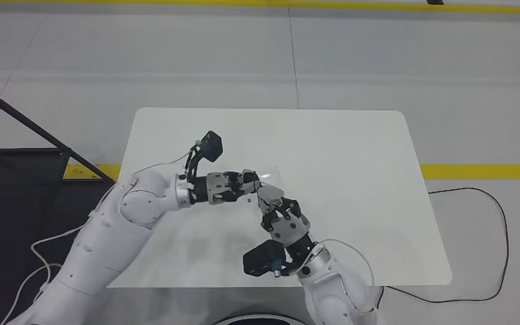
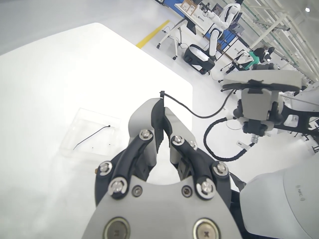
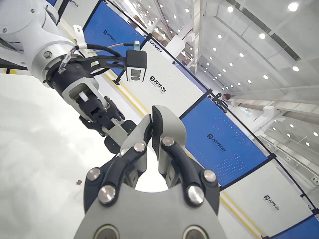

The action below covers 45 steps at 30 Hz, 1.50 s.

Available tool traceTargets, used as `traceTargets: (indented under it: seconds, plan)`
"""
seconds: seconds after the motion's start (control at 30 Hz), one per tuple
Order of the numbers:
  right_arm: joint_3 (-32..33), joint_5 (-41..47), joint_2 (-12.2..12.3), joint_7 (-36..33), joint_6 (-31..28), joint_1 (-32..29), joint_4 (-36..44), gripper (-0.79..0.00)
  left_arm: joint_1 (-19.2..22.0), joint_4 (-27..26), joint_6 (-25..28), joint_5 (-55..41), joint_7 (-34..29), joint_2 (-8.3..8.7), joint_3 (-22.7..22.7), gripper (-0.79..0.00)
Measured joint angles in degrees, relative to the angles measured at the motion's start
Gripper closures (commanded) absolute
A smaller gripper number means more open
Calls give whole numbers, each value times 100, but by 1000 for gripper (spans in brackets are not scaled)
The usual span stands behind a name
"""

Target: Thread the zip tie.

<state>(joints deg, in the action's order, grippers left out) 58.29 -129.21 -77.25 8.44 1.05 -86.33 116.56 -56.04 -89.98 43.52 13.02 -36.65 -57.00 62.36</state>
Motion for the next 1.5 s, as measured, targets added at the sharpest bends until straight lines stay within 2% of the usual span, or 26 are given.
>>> traceTargets:
  seconds: [0.33,1.07,1.23,1.5]
  plan:
    - [-207,-322,-83,-428,857,63,-146,0,-302,-477,-322,823,430,-4,39,0]
    - [-437,-847,-225,-1017,1452,244,-378,0,-441,-701,-395,994,438,-6,72,0]
    - [-426,-666,-219,-753,1252,190,-238,0,-383,-591,-596,639,355,-19,80,0]
    - [-119,-399,-144,-232,1067,-120,48,0,-150,-213,-430,-151,-57,-20,103,0]
